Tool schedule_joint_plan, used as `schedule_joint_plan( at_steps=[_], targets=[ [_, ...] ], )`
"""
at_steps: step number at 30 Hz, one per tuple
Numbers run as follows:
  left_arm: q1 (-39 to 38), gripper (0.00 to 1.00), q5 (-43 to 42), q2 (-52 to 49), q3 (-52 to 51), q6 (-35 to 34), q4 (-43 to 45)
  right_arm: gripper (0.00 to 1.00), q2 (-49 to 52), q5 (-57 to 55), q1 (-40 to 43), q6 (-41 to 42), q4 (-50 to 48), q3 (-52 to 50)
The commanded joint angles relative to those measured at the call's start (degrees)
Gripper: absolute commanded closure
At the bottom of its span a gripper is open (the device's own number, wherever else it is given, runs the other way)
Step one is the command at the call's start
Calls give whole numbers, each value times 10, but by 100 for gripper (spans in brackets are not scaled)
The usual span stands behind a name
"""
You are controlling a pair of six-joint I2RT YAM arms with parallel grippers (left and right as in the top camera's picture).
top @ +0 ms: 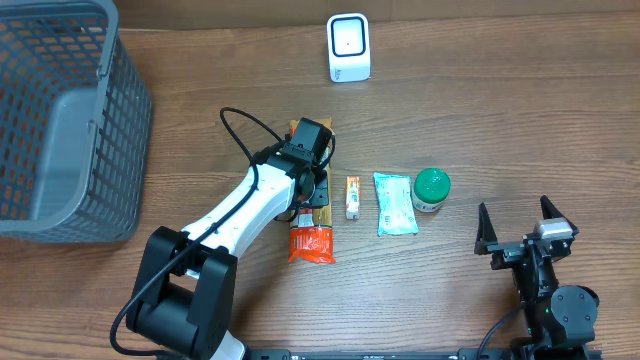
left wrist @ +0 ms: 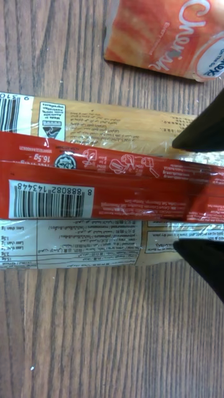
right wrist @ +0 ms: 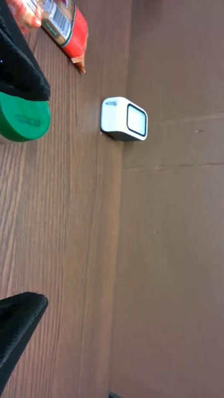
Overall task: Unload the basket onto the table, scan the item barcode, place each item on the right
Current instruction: 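Open the left gripper and withdraw it toward the basket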
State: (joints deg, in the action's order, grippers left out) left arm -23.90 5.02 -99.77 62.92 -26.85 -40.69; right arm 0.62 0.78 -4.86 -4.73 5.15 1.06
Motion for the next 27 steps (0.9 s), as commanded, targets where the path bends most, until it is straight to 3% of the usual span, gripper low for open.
schedule_joint_plan(
  at_steps=[1, 4, 14, 16, 27],
  targets=[
    [3, 58, 9, 1, 6, -6, -1, 0, -4, -5, 1, -2, -3, -6],
    [4, 47, 9, 1, 30, -6, -11, 0, -4, -5, 1, -2, -3, -6],
    [78, 35, 10, 1, 172, 19, -132, 0, -4, -5, 1, -2, -3, -6],
    [105, 22, 10, 1, 182, 29, -143, 0, -4, -5, 1, -2, -3, -6],
    [260, 5, 10, 1, 178, 62, -190, 0, -4, -5, 1, -3, -3, -6]
  ],
)
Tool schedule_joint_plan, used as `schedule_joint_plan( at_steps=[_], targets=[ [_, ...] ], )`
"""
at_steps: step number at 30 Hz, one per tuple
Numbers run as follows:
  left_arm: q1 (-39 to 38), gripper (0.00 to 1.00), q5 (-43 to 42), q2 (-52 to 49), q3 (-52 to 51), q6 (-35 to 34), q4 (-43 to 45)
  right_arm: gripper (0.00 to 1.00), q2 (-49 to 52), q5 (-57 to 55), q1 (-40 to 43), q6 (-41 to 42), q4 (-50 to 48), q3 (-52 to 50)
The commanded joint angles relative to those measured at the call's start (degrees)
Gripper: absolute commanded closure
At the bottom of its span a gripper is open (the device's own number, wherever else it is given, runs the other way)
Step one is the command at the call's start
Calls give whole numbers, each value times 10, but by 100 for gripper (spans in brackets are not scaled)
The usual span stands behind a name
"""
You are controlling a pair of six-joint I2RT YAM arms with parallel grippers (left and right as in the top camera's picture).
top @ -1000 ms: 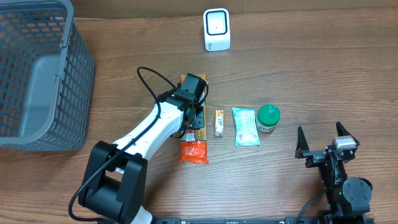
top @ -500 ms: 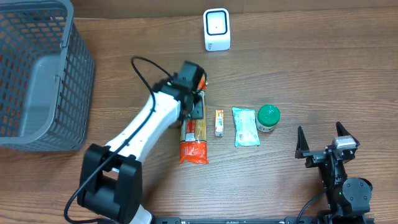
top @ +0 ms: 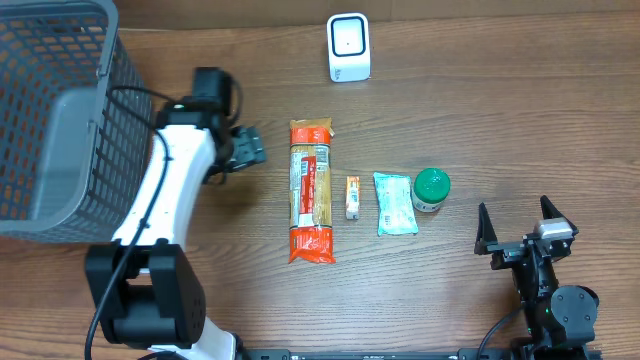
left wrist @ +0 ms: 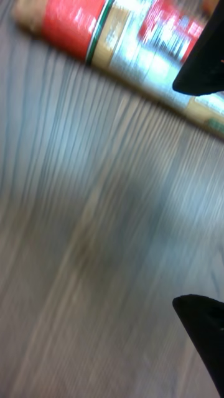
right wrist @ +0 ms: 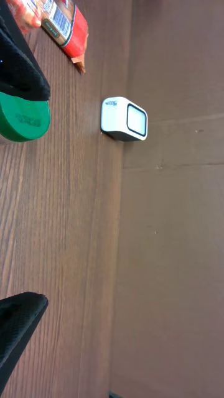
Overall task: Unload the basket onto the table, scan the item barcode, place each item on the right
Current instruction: 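Open the left gripper and withdraw it toward the basket, then raise the right gripper from rest and move it over the green jar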
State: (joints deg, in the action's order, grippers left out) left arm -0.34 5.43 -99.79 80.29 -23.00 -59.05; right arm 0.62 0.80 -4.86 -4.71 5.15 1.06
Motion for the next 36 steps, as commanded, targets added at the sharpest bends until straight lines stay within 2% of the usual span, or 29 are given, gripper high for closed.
schedule_joint_plan(
  at_steps=[1, 3, 36],
  targets=[
    [36, 4, 6, 1, 4, 27, -9, 0, -4, -5, 1, -3, -3, -6],
    [50, 0, 8, 1, 4, 29, -11, 0, -4, -5, 1, -3, -3, -6],
    [67, 0, 10, 1, 4, 29, -7, 0, -4, -5, 1, -3, -3, -6]
  ],
)
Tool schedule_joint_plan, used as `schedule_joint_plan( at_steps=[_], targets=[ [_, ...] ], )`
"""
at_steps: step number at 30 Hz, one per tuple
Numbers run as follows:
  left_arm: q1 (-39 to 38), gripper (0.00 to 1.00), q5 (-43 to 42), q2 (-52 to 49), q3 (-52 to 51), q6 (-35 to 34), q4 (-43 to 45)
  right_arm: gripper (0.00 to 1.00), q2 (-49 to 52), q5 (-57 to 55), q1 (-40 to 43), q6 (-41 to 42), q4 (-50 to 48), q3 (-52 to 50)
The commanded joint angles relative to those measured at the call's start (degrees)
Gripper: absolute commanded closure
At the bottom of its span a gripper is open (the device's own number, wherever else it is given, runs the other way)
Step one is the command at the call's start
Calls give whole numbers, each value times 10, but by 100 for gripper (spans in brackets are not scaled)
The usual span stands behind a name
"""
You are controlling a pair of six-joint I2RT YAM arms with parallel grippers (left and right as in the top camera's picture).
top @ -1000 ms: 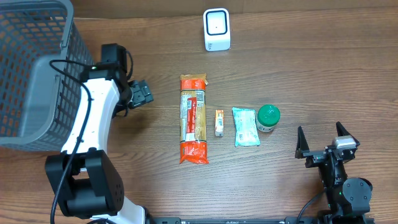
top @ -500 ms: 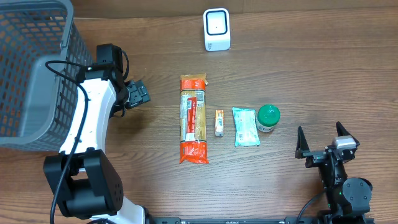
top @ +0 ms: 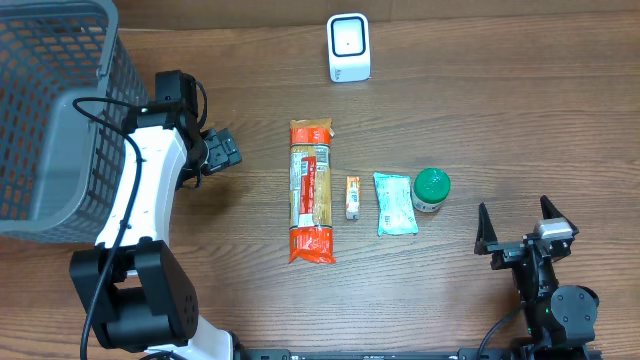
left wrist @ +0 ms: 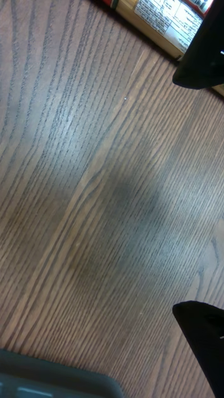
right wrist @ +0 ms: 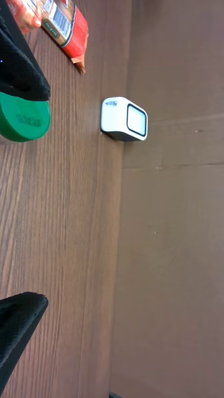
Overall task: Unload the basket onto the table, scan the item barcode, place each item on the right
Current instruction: 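Raise the right gripper from rest and move it over the green jar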
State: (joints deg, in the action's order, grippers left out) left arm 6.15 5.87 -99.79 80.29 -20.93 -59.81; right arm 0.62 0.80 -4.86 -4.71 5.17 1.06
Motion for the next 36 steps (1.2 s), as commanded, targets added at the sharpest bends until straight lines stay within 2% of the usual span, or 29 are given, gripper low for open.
schedule_joint_plan(
  at_steps=[1, 15, 19, 21, 28, 30, 36],
  targets=[
    [2, 0, 5, 1, 4, 8, 1, 0, -4, -5, 1, -3, -3, -6],
    [2, 0, 5, 1, 4, 8, 1, 0, -4, 33, 1, 5, -14, -6],
    [2, 0, 5, 1, 4, 8, 1, 0, -4, 29, 1, 115, -7, 10],
    [2, 0, 5, 1, 4, 8, 1, 0, -4, 26, 1, 126, 13, 28],
    [2, 0, 5, 1, 4, 8, 1, 0, 24, -48, 1, 168, 146, 185],
    [2, 0, 5, 1, 4, 8, 1, 0, 68, -48, 1, 168, 188, 267],
    [2, 0, 5, 1, 4, 8, 1, 0, 203, -45, 1, 168, 279, 429]
  ],
)
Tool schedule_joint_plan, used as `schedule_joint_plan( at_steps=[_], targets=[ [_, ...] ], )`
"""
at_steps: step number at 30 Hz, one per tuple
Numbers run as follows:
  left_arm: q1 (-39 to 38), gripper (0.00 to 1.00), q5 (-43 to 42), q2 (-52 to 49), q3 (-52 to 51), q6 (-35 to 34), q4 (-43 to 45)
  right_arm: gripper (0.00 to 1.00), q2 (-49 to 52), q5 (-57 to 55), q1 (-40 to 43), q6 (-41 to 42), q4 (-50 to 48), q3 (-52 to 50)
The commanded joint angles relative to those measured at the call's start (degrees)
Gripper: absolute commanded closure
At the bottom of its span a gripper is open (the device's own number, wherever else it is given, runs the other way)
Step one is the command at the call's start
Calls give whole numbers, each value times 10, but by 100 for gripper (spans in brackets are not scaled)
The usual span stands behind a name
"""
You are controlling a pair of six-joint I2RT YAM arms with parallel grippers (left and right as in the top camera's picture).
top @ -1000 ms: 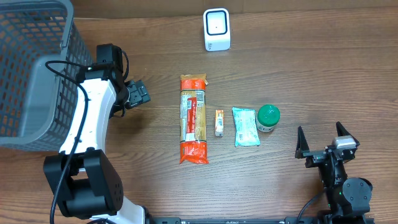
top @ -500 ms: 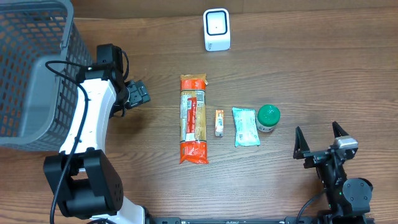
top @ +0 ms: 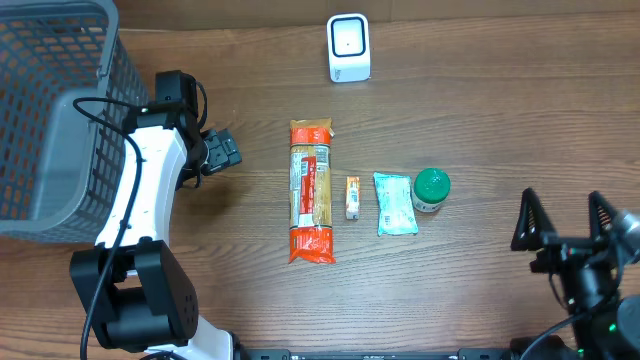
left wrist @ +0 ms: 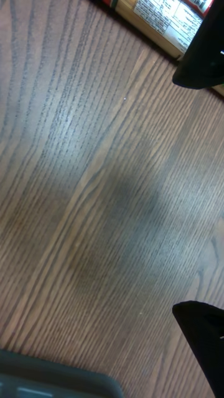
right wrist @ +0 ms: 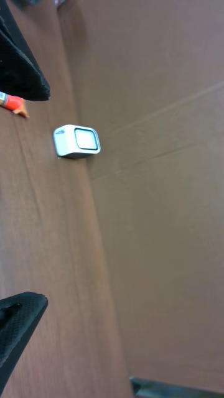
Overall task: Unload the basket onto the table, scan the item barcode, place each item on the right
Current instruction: 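Raise the right gripper from rest and move it over the green jar, then lower the right gripper onto the green-lidded jar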
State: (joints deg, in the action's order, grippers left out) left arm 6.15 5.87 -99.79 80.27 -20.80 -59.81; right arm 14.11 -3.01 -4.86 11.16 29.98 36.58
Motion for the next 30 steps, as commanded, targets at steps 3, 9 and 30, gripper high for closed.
schedule_joint_plan(
  at_steps=[3, 9, 30],
  targets=[
    [2, 0, 5, 1, 4, 7, 1, 0, 143, 5, 1, 9, 99, 156],
    [2, 0, 5, 1, 4, 7, 1, 0, 336, 63, 1, 11, 298, 372],
    [2, 0, 5, 1, 4, 7, 1, 5, 757, 192, -15, 139, 501, 523]
  ],
)
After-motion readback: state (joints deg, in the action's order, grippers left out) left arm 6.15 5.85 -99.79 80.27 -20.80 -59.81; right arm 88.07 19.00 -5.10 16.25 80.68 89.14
